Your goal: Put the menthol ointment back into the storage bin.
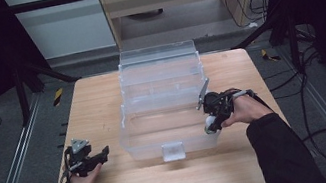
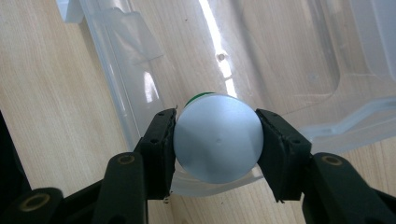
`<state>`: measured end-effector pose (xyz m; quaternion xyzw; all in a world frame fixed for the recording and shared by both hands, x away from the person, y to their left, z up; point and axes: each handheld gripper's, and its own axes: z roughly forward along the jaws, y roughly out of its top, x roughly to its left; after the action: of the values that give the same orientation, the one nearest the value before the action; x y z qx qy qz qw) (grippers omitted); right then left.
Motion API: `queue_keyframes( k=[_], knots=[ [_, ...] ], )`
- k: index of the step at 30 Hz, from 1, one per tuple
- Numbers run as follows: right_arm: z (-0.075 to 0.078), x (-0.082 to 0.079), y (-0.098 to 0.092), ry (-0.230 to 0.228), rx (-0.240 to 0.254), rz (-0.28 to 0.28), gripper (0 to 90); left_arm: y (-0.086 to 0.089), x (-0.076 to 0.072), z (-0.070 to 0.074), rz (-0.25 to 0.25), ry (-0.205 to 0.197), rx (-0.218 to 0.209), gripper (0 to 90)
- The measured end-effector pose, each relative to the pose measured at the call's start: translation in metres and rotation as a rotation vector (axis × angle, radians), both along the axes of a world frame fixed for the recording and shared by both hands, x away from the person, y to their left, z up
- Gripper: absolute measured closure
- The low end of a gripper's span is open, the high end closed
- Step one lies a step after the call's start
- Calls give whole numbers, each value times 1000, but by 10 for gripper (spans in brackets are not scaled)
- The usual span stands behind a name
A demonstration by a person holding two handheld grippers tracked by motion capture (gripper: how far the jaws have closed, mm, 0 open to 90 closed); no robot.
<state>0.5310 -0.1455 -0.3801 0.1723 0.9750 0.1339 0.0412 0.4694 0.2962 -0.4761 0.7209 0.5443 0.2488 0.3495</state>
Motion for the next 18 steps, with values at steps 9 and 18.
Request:
queue_keyframes(
  k=[9, 18],
  knots=[
    [-8, 0, -1, 2, -1, 10, 501, 0, 0, 0, 0, -1, 2, 288],
    [-16, 1, 1, 12, 0, 21, 499, 0, 0, 0, -3, 0, 3, 288]
  ],
)
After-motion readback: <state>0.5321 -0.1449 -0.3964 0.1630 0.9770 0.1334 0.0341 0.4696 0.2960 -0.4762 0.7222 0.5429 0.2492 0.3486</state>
